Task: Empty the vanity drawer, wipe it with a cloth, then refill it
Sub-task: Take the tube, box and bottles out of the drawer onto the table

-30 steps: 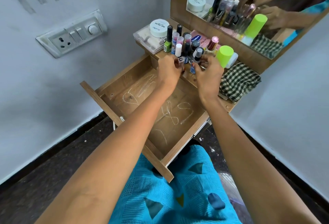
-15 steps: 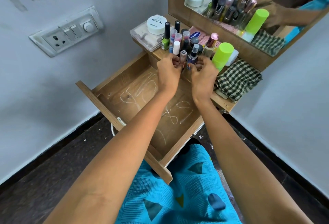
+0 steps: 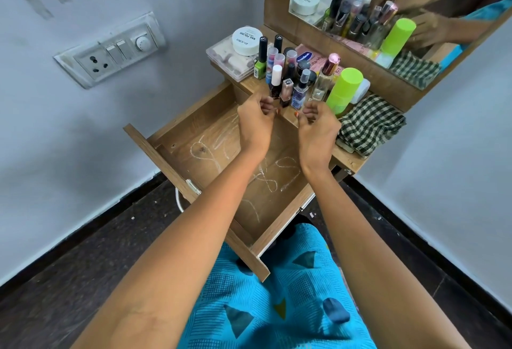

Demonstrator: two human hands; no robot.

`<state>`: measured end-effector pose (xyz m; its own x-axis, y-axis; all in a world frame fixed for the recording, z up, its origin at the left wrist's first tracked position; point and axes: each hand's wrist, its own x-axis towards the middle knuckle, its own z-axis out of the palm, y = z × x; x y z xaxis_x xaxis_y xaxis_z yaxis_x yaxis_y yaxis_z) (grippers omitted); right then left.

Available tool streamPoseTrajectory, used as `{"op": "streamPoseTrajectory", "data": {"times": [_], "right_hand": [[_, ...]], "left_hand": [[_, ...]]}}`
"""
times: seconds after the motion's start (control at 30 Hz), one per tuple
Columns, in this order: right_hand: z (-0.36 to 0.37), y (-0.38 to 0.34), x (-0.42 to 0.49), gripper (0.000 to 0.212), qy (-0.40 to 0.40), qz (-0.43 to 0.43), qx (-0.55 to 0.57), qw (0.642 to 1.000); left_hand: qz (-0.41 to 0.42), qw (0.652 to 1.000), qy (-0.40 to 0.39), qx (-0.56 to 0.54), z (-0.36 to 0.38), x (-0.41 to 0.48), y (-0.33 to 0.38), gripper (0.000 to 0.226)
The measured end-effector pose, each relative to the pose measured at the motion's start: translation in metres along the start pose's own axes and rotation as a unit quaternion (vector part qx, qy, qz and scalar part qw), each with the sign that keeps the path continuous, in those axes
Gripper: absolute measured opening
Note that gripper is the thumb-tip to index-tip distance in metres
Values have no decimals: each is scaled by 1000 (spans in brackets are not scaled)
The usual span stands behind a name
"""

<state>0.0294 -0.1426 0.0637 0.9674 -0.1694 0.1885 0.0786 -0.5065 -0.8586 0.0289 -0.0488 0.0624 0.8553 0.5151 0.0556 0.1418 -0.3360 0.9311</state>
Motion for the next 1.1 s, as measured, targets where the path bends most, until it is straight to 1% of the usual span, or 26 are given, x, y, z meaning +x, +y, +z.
{"op": "streamPoseTrajectory", "data": {"times": [0.07, 0.2, 0.3, 0.37, 0.43, 0.53, 0.6, 0.7, 0.77, 0.87, 0.97, 1.1], "right_hand": [[1, 1, -8, 17, -13, -4, 8, 1000], [10, 7, -23, 18, -56, -10, -4, 998], [22, 15, -28, 18, -95, 17, -27, 995], [31, 22, -29, 23, -137, 34, -56, 988], [40, 27, -29, 31, -190, 26, -99, 976], [52, 32, -24, 43, -256, -42, -163, 952], [59, 35, -19, 49, -311, -81, -211, 923], [67, 41, -11, 40, -377, -106, -252, 885], [72, 44, -8, 35, -380, -130, -279, 872], [75, 47, -7, 40, -367, -193, -342, 843], [76, 45, -6, 39, -357, -221, -375, 826], [77, 42, -5, 38, -362, -226, -384, 819]], "left_hand": [[-14, 1000, 7, -1, -5, -4, -6, 14], [-60, 998, 18, 26, -15, -12, -25, 23], [-93, 994, 11, 56, -21, -14, -44, 26], [-111, 991, 2, 77, -23, -15, -54, 27], [-119, 988, -6, 103, -25, -17, -60, 29], [-96, 976, -2, 194, -37, -16, -57, 27], [-56, 963, 7, 265, -49, -19, -51, 24], [-5, 936, 42, 349, -70, -28, -49, 27], [12, 915, 48, 401, -80, -34, -54, 28], [8, 889, 46, 455, -89, -42, -62, 30], [-6, 880, 35, 474, -94, -50, -66, 35], [-46, 879, 25, 473, -96, -55, -69, 44]]}}
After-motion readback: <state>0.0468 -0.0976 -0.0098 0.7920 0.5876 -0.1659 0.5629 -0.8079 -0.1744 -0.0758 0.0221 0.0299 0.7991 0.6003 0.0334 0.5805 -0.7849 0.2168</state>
